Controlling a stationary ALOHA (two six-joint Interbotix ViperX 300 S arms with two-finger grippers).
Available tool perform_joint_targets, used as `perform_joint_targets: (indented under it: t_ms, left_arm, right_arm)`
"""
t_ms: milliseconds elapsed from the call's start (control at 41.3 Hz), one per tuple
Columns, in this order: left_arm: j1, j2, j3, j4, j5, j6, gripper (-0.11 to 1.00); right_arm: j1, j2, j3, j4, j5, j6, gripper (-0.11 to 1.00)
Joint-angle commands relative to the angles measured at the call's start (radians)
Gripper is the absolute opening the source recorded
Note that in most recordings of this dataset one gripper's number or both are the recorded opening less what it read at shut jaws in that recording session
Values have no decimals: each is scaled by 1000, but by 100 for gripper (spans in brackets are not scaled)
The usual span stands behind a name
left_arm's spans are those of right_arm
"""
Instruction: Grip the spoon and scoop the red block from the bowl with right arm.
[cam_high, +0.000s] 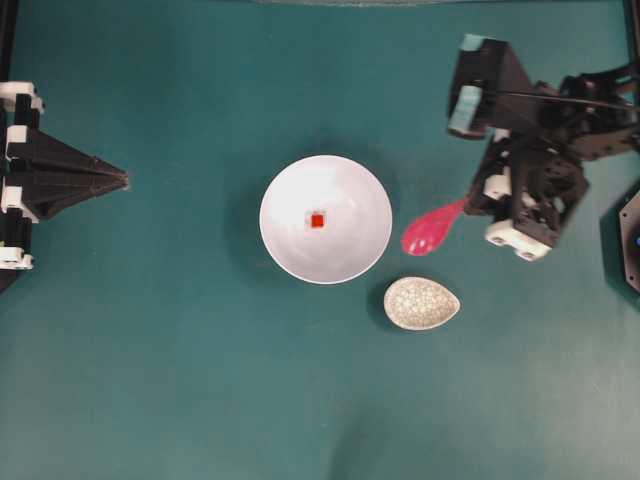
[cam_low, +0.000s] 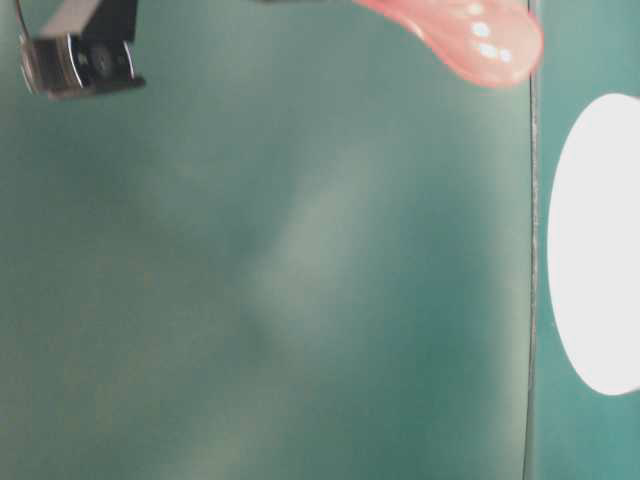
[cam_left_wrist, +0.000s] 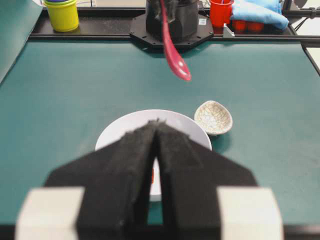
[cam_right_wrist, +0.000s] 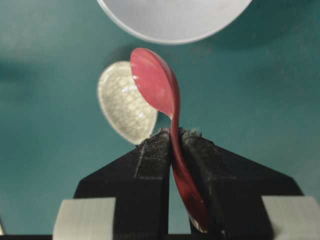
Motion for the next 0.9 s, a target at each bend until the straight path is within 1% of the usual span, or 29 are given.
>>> perform_joint_targets:
  t_ms: [0, 145, 339, 412, 726, 872]
  left_arm:
    - [3, 5, -26, 3, -11, 0, 0]
    - [3, 3, -26, 3, -12, 0, 0]
    - [3, 5, -26, 3, -12, 0, 0]
    - [3, 5, -26, 3, -12, 0, 0]
    - [3, 5, -26, 3, -12, 0, 0]
    - [3, 3, -26, 3, -12, 0, 0]
  right_arm:
    - [17, -52, 9, 3, -6, 25, 9]
    - [46, -95, 38, 2, -8, 67, 9]
    - [84, -97, 81, 3, -29, 109, 9]
    - [100, -91, 103, 3, -63, 120, 9]
    - [147, -38, 242, 3, -304, 192, 9]
    - [172, -17, 282, 3, -400, 213, 9]
